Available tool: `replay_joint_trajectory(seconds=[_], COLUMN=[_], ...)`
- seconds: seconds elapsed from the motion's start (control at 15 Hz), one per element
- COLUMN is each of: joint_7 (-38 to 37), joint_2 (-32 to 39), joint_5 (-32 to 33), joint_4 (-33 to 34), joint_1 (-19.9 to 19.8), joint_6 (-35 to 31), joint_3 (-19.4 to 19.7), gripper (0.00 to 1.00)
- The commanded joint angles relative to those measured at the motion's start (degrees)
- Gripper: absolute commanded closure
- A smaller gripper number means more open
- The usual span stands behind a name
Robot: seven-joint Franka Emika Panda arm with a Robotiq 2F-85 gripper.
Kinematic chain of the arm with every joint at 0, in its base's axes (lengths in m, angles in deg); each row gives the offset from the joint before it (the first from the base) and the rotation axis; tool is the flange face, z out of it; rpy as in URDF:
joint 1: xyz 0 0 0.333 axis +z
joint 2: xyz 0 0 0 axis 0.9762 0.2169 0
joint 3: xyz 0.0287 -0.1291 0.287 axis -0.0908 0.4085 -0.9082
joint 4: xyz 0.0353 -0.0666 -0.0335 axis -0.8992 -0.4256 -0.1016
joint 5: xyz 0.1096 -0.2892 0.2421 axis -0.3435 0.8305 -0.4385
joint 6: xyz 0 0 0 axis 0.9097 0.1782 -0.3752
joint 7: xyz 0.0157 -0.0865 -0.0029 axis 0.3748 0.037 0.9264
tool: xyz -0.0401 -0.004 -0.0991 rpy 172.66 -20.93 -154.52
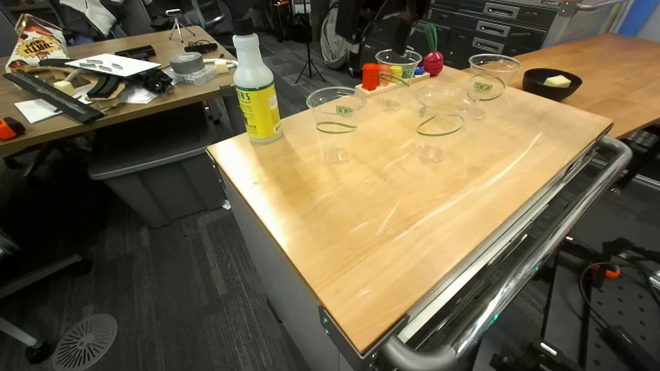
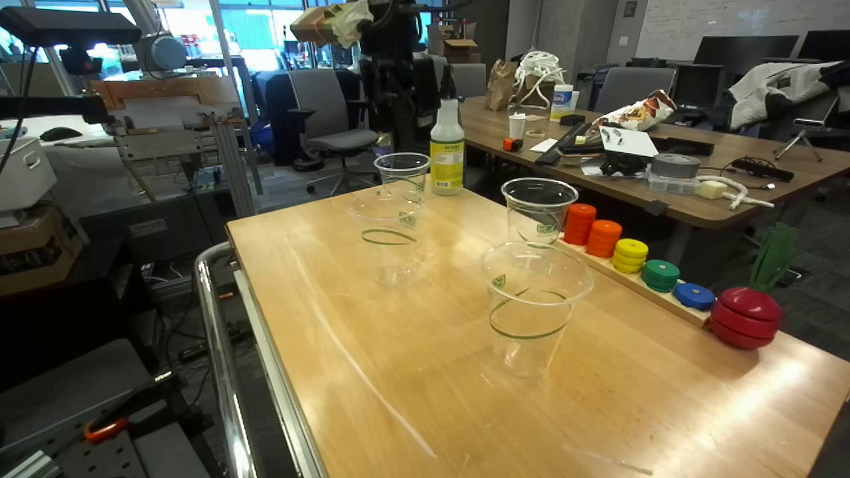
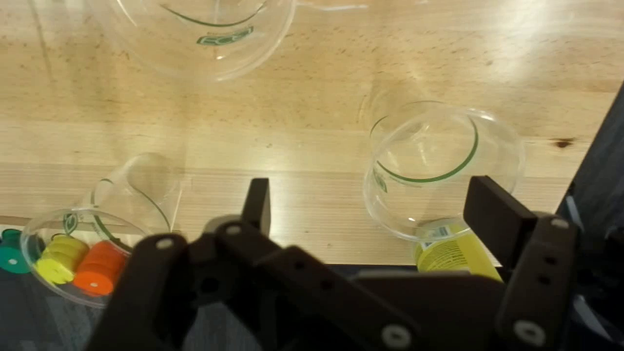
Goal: Stack the clear cups together
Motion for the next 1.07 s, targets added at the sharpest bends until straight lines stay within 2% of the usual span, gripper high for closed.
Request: replay_joint_trajectory(seconds=[0.0, 0.13, 0.53, 0.6, 0.67, 0.73, 1.0], joint_7=[-5.2, -5.6, -3.6, -3.8, -4.1, -4.3, -4.1], joint_2=[5.3, 7.5, 12.8, 13.3, 13.8, 14.0, 14.3], joint_5=[6.6, 7.0, -0.7, -1.4, -2.0, -2.6, -5.2], joint_4=[4.8, 6.3, 11.5, 12.1, 12.3, 12.6, 12.4], joint_1=[-0.1, 0.1, 0.0, 0.0, 0.0, 0.0, -0.2], joint_6=[0.7, 1.4, 4.4, 4.9, 5.3, 5.6, 7.0], joint_3=[-0.4, 0.1, 0.7, 0.9, 1.0, 1.2, 1.7], gripper=[0.00, 0.00, 0.02, 0.26, 0.26, 0.32, 0.64])
